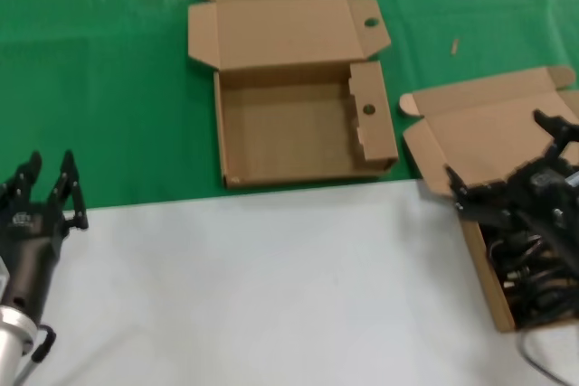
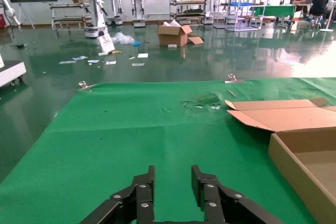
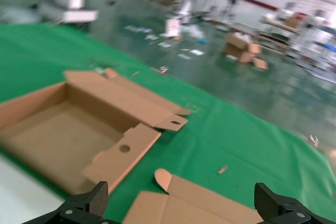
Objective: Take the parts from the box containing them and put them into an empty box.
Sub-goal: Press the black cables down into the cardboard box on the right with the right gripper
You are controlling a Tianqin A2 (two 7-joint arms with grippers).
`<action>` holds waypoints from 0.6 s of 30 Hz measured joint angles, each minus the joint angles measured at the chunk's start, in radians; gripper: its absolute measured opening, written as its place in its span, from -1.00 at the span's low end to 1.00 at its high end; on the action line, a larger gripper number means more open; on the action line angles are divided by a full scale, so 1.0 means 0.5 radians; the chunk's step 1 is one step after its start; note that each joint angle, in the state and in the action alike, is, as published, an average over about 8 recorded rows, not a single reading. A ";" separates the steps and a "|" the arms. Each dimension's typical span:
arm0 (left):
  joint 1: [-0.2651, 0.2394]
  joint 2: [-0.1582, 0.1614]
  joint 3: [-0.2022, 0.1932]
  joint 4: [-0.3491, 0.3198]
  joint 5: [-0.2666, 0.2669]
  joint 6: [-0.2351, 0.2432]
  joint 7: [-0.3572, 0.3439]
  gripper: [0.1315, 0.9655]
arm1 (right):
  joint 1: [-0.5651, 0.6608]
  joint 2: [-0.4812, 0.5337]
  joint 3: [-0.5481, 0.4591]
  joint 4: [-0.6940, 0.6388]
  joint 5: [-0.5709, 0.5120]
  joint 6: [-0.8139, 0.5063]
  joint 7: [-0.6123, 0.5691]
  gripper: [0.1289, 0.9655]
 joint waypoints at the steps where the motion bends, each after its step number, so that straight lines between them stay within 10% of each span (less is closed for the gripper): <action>1: 0.000 0.000 0.000 0.000 0.000 0.000 0.000 -0.51 | -0.017 0.070 0.007 0.027 -0.055 -0.041 0.067 1.00; 8: 0.000 0.000 0.000 0.000 0.000 0.000 0.000 -0.65 | -0.118 0.544 0.107 0.161 -0.291 -0.429 0.336 1.00; 18: 0.000 0.000 0.000 0.000 0.000 0.000 0.000 -0.90 | -0.078 0.997 0.116 0.162 -0.175 -0.951 0.113 1.00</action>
